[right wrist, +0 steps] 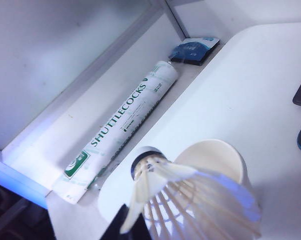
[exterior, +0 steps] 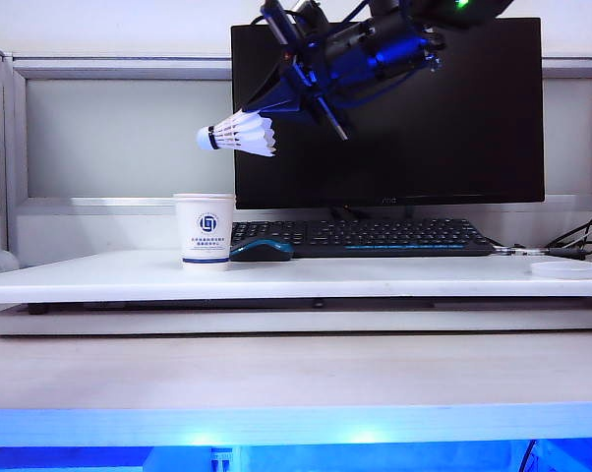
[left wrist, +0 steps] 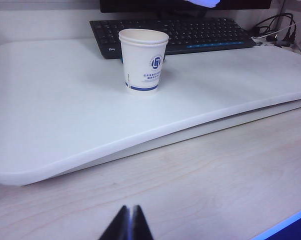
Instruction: Pick up the badminton from the table and put it into the white paper cup.
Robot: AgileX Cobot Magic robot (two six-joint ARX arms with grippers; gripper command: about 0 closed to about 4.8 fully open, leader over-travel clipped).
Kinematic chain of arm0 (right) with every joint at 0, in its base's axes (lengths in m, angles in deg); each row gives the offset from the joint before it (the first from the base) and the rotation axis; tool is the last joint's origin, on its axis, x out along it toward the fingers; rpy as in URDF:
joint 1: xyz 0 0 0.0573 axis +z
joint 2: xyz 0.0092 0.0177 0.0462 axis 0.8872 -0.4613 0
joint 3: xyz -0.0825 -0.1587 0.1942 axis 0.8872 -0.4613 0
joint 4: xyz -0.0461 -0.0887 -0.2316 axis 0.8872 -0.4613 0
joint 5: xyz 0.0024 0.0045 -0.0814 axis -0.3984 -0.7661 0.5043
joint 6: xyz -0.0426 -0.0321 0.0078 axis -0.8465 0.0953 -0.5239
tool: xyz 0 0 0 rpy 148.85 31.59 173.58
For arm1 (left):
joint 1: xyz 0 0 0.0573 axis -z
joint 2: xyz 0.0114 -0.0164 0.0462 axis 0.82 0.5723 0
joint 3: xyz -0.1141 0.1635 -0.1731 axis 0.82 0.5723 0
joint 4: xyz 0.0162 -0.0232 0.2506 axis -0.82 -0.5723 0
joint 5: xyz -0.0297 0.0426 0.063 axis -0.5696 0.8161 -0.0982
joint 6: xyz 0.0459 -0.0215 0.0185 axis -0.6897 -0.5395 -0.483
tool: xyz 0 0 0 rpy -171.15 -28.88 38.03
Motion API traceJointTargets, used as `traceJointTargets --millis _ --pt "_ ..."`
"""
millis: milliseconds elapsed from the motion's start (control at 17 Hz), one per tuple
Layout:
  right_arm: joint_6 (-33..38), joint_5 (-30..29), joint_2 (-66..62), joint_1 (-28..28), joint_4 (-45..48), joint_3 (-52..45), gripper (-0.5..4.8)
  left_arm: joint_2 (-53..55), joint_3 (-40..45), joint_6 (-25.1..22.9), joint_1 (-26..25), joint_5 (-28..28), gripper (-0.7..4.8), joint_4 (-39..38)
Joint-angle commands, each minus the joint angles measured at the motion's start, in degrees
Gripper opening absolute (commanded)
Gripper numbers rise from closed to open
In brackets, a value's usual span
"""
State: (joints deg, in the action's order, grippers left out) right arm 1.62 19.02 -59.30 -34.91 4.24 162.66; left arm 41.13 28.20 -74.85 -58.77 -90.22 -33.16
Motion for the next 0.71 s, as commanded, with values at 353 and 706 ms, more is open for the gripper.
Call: traceJointTargets --millis 353,706 --pt "-0.46 3.50 -1.38 0.00 0.55 0.28 -0.07 0.04 0.09 0.13 -0.04 0.11 0.21 -0.72" --pt "-0.46 2.40 -1.95 0.79 1.60 0.28 -0.05 0.04 0.09 0.13 -0.04 0.11 0.21 -0.74"
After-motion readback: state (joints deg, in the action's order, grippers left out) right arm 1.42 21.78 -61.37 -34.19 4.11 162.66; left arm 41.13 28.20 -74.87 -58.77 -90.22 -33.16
